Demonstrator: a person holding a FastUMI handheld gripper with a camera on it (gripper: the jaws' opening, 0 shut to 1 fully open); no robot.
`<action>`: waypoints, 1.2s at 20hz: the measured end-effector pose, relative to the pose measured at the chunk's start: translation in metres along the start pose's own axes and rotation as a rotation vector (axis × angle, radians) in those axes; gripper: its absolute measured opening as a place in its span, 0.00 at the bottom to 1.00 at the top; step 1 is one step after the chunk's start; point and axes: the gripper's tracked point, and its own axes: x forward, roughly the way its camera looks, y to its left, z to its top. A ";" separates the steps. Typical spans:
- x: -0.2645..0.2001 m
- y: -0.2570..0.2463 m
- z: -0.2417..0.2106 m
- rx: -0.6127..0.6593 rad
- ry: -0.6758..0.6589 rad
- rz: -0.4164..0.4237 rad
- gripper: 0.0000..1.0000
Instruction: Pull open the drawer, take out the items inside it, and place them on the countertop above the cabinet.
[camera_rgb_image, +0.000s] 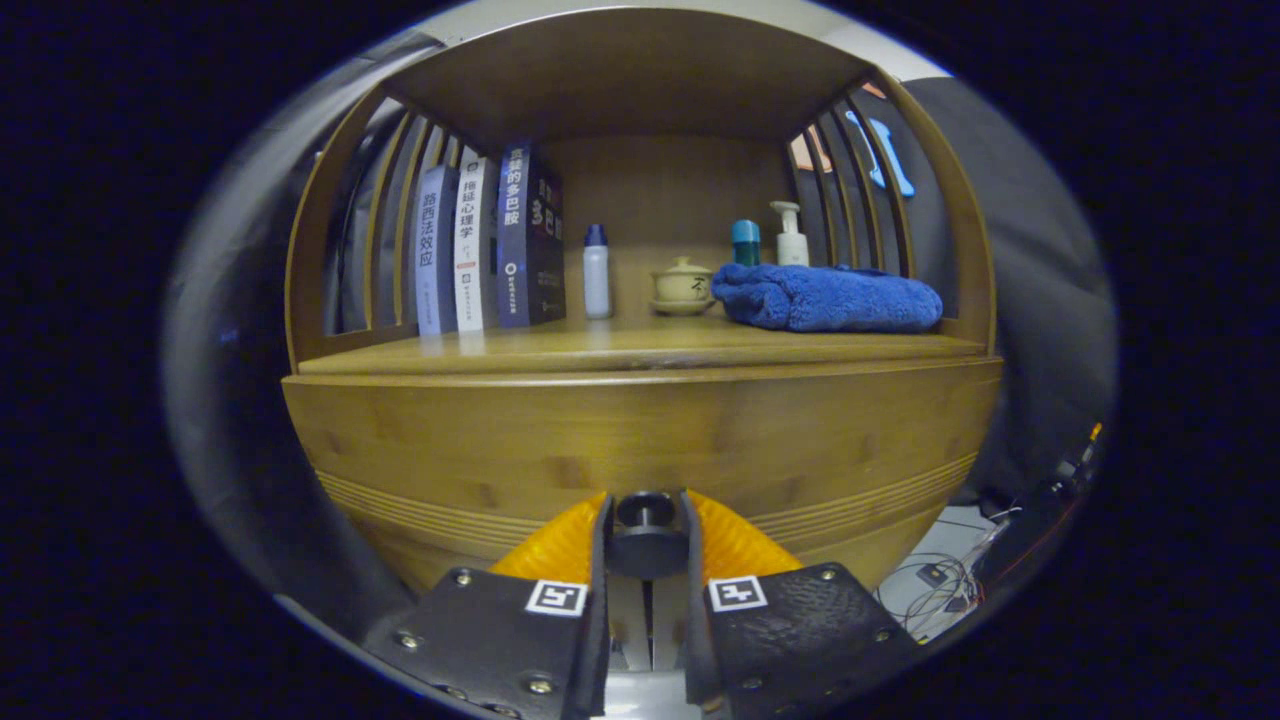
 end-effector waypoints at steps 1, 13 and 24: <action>-0.008 0.000 -0.002 -0.009 0.002 0.010 0.30; -0.113 -0.004 -0.021 -0.017 -0.022 0.036 0.30; -0.181 -0.002 -0.010 -0.045 -0.065 0.053 0.30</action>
